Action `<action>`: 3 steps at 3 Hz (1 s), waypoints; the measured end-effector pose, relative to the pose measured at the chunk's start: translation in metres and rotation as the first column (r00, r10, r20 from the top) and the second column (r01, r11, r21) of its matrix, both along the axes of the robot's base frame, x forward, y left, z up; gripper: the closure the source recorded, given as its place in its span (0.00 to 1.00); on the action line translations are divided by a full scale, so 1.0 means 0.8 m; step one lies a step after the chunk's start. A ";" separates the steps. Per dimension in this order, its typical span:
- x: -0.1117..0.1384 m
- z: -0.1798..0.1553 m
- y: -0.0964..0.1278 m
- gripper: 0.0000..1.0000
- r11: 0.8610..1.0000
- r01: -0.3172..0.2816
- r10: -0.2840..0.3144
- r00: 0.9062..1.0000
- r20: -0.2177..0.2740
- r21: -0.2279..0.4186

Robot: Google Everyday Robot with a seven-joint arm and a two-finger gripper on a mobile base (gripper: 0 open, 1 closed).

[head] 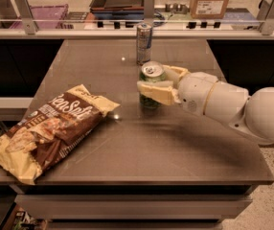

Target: Move green can near brown chip bag

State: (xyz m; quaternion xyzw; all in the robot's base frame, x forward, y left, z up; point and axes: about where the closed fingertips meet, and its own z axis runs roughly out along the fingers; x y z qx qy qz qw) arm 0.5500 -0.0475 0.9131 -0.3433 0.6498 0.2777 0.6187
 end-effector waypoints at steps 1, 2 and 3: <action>-0.019 -0.008 0.012 1.00 1.000 -0.019 0.019 1.000 -0.011 0.010; -0.036 -0.006 0.022 1.00 1.000 -0.002 0.003 0.998 -0.059 0.011; -0.047 -0.001 0.033 1.00 1.000 0.013 -0.012 0.994 -0.112 0.006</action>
Offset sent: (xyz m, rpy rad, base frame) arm -0.0482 0.0276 0.0031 0.0048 0.1335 -0.0316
